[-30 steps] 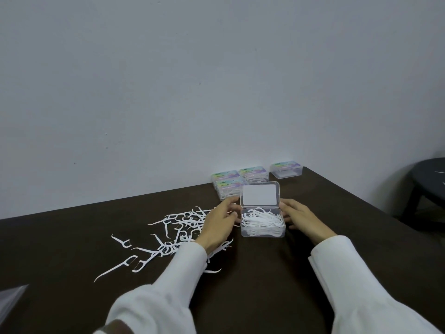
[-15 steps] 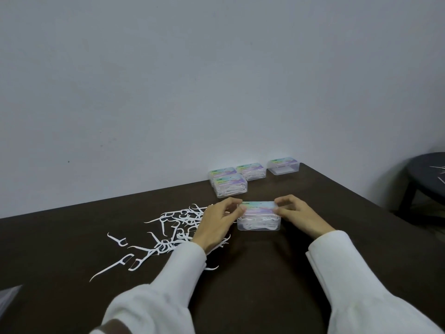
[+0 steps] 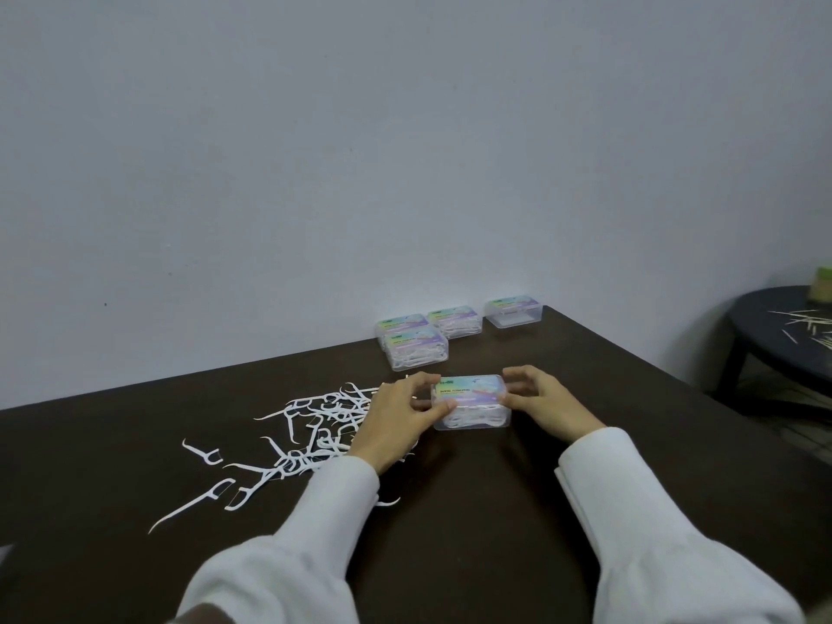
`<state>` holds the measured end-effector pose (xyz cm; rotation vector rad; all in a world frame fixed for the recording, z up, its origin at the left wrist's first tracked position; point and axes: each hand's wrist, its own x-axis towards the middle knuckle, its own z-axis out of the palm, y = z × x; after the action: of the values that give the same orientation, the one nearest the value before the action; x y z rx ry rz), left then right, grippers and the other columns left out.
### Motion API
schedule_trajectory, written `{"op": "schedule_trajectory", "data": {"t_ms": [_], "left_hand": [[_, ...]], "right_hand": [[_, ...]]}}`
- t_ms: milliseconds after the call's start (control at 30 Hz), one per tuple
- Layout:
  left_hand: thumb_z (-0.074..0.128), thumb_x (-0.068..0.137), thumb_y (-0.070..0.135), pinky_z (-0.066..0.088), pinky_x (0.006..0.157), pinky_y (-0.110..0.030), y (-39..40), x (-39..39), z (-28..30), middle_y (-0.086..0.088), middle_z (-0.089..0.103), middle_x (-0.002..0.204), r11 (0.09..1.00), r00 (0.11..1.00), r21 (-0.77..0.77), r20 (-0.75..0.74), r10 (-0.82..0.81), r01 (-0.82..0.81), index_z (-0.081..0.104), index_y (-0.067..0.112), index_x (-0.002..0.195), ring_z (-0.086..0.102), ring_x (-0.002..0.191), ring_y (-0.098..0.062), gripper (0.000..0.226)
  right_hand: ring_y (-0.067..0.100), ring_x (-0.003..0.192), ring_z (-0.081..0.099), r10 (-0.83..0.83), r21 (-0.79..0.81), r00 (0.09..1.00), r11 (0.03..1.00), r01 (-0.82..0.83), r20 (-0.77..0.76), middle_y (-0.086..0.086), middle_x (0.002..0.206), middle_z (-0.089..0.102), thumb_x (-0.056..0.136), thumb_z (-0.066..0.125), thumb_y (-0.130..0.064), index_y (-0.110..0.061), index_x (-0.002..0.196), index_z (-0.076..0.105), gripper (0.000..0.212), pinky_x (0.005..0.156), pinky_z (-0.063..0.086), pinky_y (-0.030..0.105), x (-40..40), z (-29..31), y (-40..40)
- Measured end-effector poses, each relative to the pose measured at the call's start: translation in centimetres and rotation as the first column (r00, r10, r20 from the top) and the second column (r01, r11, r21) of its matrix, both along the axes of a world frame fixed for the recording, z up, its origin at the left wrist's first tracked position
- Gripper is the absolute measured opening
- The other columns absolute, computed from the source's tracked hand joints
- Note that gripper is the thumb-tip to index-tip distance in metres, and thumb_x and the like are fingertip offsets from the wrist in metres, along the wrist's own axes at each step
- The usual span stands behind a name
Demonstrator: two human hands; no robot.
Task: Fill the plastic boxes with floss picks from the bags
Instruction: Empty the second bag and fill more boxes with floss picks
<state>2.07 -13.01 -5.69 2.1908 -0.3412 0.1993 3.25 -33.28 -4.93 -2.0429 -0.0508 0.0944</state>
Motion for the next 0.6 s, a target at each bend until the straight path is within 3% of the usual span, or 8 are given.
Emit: {"op": "schedule_trajectory", "data": {"t_ms": [133, 267, 433, 600], "left_hand": [[0.074, 0.080, 0.030, 0.047, 0.095, -0.020, 0.0, -0.4, -0.3, 0.001, 0.058, 0.131, 0.994, 0.999, 0.100, 0.013, -0.038, 0.036, 0.047, 0.016, 0.139, 0.060, 0.109, -0.007, 0.067], [0.072, 0.082, 0.021, 0.046, 0.095, -0.021, 0.0, -0.7, 0.2, -0.002, 0.056, 0.133, 0.981, 0.997, 0.192, 0.060, -0.050, 0.038, 0.043, 0.013, 0.140, 0.059, 0.112, -0.010, 0.065], [0.071, 0.083, 0.023, 0.046, 0.099, -0.027, -0.1, 0.8, 3.2, -0.004, 0.058, 0.131, 0.955, 0.996, 0.282, -0.013, -0.086, 0.086, 0.048, 0.014, 0.136, 0.060, 0.111, -0.012, 0.059], [0.061, 0.090, 0.034, 0.035, 0.108, -0.034, -1.2, 3.2, 5.8, -0.002, 0.044, 0.145, 0.842, 0.992, 0.524, -0.053, -0.117, 0.128, 0.037, 0.021, 0.143, 0.045, 0.130, -0.019, 0.059]], "right_hand": [[0.015, 0.115, 0.052, 0.005, 0.028, 0.999, 1.000, -0.006, 0.034, 0.006, 0.132, 0.053, 0.088, 0.062, -0.019, -0.013, 0.132, 0.045, 0.048, 0.094, 0.042, 0.025, -0.3, -0.5, 0.1], [0.014, 0.119, 0.049, 0.086, 0.017, 0.994, 0.996, -0.087, 0.068, -0.001, 0.132, 0.050, 0.081, 0.070, -0.019, -0.021, 0.136, 0.039, 0.063, 0.095, 0.042, 0.025, -1.0, -0.5, 0.2], [0.003, 0.099, 0.057, 0.085, 0.035, 0.959, 0.995, -0.098, 0.270, -0.007, 0.115, 0.059, 0.079, 0.071, -0.020, -0.034, 0.107, 0.060, 0.033, 0.072, 0.047, 0.008, -0.6, 0.3, -0.7], [0.002, 0.093, 0.058, -0.004, 0.054, 0.937, 0.998, -0.016, 0.350, -0.004, 0.105, 0.062, 0.079, 0.071, -0.016, -0.021, 0.111, 0.065, 0.033, 0.067, 0.045, 0.002, 1.8, 1.8, -2.5]]}}
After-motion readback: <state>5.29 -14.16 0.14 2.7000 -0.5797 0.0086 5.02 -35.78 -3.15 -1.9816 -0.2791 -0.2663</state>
